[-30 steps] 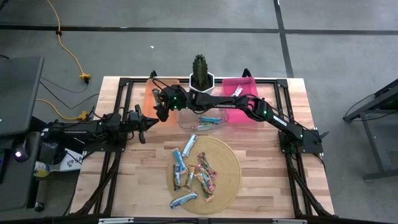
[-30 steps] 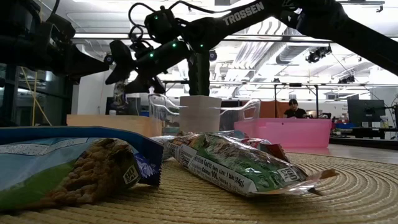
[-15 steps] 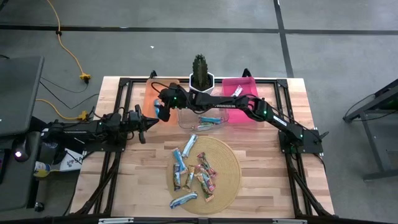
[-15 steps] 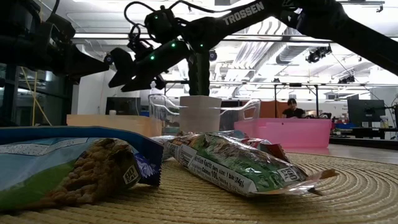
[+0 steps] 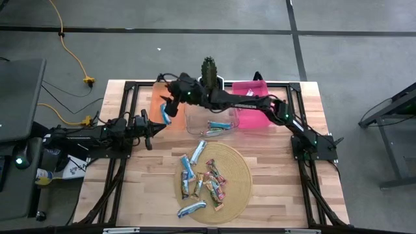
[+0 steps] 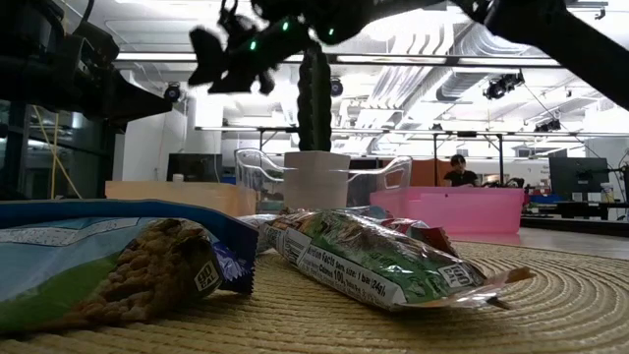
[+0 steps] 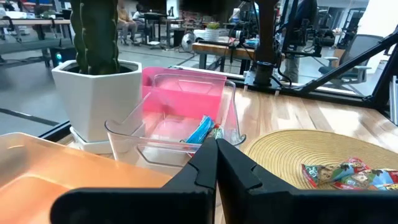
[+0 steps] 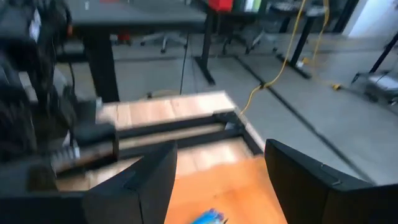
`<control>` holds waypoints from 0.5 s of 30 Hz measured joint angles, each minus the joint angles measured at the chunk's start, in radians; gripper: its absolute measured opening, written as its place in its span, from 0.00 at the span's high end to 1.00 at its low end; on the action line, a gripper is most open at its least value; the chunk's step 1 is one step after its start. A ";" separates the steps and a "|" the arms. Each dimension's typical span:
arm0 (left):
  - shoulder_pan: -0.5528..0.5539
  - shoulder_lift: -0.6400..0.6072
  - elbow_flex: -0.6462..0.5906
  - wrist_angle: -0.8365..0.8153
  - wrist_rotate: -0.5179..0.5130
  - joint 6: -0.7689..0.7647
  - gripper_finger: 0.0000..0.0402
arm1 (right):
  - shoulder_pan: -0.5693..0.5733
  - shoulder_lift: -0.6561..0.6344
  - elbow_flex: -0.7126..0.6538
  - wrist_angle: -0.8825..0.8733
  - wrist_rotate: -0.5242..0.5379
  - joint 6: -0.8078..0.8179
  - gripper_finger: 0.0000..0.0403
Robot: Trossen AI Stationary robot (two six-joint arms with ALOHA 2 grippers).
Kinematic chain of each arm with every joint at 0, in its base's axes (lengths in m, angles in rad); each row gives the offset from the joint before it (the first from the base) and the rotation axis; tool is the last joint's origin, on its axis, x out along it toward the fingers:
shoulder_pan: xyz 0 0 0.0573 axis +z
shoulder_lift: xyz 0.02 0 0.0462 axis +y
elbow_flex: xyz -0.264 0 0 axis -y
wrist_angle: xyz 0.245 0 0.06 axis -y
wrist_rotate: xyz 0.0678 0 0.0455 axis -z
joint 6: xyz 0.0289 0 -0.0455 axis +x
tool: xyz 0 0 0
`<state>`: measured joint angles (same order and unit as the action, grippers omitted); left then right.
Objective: Pick and place Granola Bars by type
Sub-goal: Put the red granola bar into the transparent bin
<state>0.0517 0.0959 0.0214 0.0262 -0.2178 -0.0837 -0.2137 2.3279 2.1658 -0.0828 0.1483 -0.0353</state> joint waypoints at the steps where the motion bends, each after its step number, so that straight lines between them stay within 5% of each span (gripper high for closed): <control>1: 0.000 0.000 0.000 0.000 0.000 0.000 1.00 | 0.002 -0.014 0.000 -0.002 0.001 0.000 0.44; 15: 0.000 0.000 0.000 0.000 0.000 0.000 1.00 | 0.067 -0.241 0.000 -0.088 -0.075 0.193 0.45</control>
<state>0.0520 0.0956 0.0212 0.0265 -0.2180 -0.0834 -0.1471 2.0864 2.1662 -0.1705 0.0732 0.1575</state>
